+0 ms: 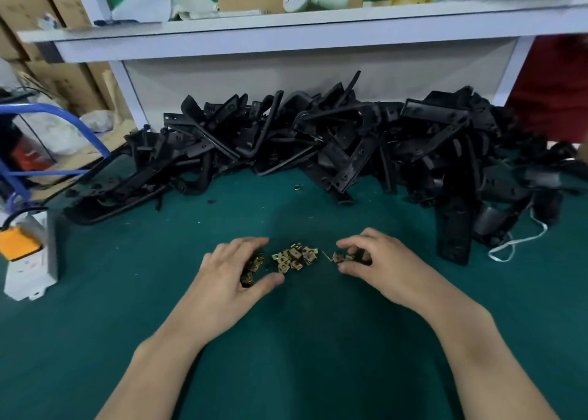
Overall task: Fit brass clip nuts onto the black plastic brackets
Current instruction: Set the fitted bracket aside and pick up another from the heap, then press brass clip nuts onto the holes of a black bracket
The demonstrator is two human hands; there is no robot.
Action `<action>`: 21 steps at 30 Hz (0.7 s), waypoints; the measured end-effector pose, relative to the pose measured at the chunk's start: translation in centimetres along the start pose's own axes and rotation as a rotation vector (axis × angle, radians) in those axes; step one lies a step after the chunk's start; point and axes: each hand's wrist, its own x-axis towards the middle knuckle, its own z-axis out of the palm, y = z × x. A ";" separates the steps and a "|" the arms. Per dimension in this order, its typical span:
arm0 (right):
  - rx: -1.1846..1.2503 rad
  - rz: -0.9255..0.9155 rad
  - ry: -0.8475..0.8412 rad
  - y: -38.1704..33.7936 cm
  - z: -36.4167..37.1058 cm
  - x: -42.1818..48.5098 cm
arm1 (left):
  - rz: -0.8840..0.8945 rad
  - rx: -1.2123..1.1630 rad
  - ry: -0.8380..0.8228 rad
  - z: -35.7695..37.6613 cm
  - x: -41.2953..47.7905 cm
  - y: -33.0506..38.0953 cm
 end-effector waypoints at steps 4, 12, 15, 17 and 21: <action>0.009 -0.022 0.042 -0.1 -0.3 -0.2 | 0.049 0.015 -0.011 1.2 1.1 1.8; 0.093 -0.020 0.093 0.1 -0.6 -0.6 | 0.120 0.093 -0.023 4.0 4.5 5.1; 0.134 -0.016 0.093 0.2 -0.6 -0.7 | 0.107 0.041 0.034 3.8 4.4 4.6; 0.147 -0.013 0.102 0.3 -0.7 -0.7 | 0.113 0.055 0.055 3.5 3.9 4.0; 0.125 -0.015 0.109 0.4 -0.5 -0.6 | 0.063 0.088 0.113 2.4 3.0 2.5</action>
